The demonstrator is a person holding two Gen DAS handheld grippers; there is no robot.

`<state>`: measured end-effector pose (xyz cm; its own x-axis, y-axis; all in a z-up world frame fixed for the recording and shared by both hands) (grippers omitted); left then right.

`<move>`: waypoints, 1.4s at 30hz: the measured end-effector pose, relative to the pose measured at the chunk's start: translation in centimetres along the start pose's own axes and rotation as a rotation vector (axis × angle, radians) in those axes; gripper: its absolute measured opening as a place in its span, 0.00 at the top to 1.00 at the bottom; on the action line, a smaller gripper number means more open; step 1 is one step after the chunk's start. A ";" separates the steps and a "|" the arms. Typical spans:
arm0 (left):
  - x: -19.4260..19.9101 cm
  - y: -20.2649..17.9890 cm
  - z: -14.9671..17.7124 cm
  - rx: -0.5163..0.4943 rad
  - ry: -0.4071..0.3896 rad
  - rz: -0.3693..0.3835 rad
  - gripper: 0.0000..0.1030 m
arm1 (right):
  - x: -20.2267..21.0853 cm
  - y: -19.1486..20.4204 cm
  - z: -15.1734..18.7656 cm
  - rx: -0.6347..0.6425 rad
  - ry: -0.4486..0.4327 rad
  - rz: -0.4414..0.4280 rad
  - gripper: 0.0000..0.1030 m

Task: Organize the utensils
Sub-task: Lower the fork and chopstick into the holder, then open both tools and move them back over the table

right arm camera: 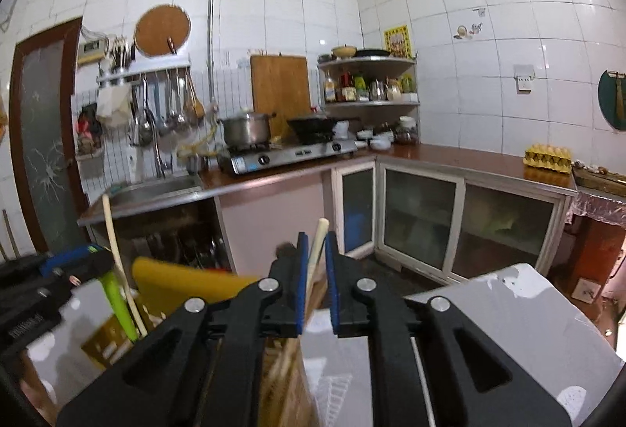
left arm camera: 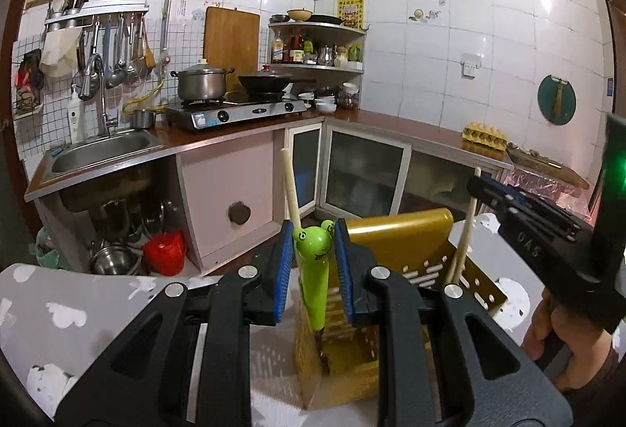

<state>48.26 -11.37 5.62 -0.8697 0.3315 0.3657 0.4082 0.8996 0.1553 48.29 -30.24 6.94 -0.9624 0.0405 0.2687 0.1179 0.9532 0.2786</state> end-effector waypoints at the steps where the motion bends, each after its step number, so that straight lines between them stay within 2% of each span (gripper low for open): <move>1: 0.7 0.1 -0.1 -0.004 -0.007 -0.010 0.80 | 0.3 -0.2 0.0 0.005 0.015 0.016 0.87; 2: 1.4 0.3 -0.2 -0.008 -0.013 -0.019 0.78 | 0.6 -0.3 0.0 0.004 0.019 0.020 0.76; 3: 2.6 0.6 -0.6 -0.004 -0.018 -0.023 0.71 | 1.2 -0.5 -0.3 -0.003 0.022 0.026 0.59; 4: 3.4 0.9 -0.8 0.002 -0.024 -0.025 0.62 | 2.0 -0.7 -0.7 -0.007 0.016 0.033 0.53; 5: 4.2 1.1 -1.1 0.008 -0.031 -0.031 0.57 | 2.6 -0.7 -1.0 -0.007 0.015 0.039 0.51; 7: 6.2 1.8 -1.8 0.021 -0.049 -0.043 0.32 | 4.4 -0.7 -1.6 0.000 0.025 0.058 0.51; 8: 7.7 2.3 -2.2 0.028 -0.064 -0.050 0.26 | 4.9 -0.7 -1.7 0.002 0.030 0.062 0.51; 10: 9.7 2.9 -2.5 0.028 -0.091 -0.085 0.07 | 6.5 -0.8 -1.6 0.009 0.051 0.081 0.47; 11: 10.8 3.2 -2.6 0.023 -0.102 -0.107 0.04 | 7.1 -0.8 -1.3 0.012 0.061 0.090 0.44; 14: 12.7 3.6 -2.1 0.021 -0.094 -0.131 0.04 | 8.9 -1.2 0.5 0.025 0.102 0.124 0.42; 17: 13.8 3.7 -0.3 0.020 -0.045 -0.140 0.04 | 10.1 -1.9 3.4 0.013 0.163 0.148 0.42; 20: 14.1 3.7 2.3 0.036 0.013 -0.129 0.04 | 10.6 -2.6 7.0 -0.002 0.233 0.175 0.42; 26: 12.9 2.3 8.6 0.045 0.162 -0.043 0.04 | 10.8 -3.7 12.9 -0.046 0.341 0.210 0.42; 29: 12.2 2.0 11.3 0.036 0.224 -0.062 0.05 | 11.0 -4.0 15.5 -0.047 0.386 0.218 0.42; 36: 10.6 1.0 17.1 0.023 0.368 -0.079 0.05 | 10.9 -4.8 19.0 -0.074 0.455 0.253 0.42; 42: 9.7 0.4 18.9 0.009 0.409 -0.077 0.05 | 11.0 -4.3 19.2 -0.059 0.467 0.266 0.42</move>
<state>34.78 -2.40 -8.10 -0.7150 0.1248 0.6879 0.3423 0.9204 0.1888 32.53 -28.10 -8.99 -0.6877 0.1273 0.7147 0.3691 0.9091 0.1932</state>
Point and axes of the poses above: each gripper's, at about its wrist camera, not at the fingertips, and x roughly against the way its jaws point, y to its left, z to its underside, the point moved 8 cm from there along -x, roughly the way its jaws point, and after that the axes turned 13 degrees about -x, right-handed, at the moved point
